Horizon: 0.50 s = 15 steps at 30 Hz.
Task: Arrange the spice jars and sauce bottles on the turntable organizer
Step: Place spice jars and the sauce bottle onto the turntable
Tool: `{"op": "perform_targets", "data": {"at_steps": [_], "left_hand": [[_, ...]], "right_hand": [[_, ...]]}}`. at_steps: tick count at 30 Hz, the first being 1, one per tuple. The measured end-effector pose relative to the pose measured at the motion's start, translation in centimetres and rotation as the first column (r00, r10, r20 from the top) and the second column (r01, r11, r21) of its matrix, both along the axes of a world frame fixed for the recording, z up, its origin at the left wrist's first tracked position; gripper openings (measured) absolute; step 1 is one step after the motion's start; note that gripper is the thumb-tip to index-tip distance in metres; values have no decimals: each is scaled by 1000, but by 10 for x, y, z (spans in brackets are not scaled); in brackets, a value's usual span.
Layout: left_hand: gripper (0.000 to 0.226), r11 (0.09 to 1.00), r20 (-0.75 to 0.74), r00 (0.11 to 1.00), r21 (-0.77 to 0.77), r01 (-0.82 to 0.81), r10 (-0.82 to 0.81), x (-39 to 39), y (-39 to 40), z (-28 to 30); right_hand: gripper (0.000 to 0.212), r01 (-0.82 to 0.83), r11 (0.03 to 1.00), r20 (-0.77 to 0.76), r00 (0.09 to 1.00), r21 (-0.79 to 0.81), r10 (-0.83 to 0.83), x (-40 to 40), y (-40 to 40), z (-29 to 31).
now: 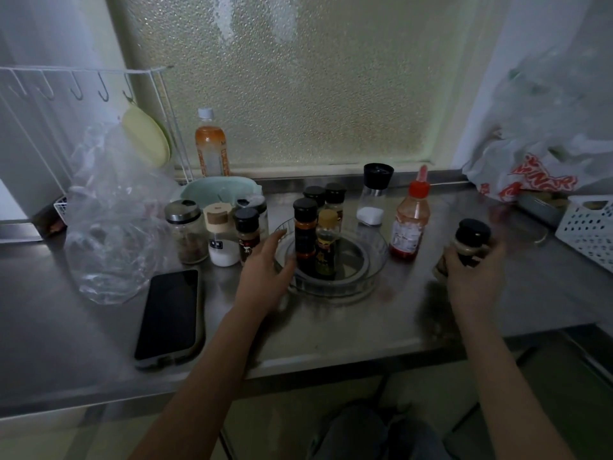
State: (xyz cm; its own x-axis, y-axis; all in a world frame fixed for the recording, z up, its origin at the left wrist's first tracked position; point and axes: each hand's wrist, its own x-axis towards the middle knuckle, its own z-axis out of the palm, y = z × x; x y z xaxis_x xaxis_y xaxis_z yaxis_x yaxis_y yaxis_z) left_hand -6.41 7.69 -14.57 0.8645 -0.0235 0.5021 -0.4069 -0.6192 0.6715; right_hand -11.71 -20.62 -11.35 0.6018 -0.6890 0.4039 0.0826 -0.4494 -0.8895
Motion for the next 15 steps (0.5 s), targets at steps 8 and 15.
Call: {"op": "perform_targets", "data": {"at_steps": [8, 15], "left_hand": [[17, 948, 129, 945, 67, -311, 301, -2, 0, 3], [13, 975, 111, 970, 34, -221, 216, -6, -1, 6]], "right_hand": [[42, -418, 907, 80, 904, -49, 421, -3, 80, 19], [49, -526, 834, -167, 849, -169, 502, 1, 108, -6]]}}
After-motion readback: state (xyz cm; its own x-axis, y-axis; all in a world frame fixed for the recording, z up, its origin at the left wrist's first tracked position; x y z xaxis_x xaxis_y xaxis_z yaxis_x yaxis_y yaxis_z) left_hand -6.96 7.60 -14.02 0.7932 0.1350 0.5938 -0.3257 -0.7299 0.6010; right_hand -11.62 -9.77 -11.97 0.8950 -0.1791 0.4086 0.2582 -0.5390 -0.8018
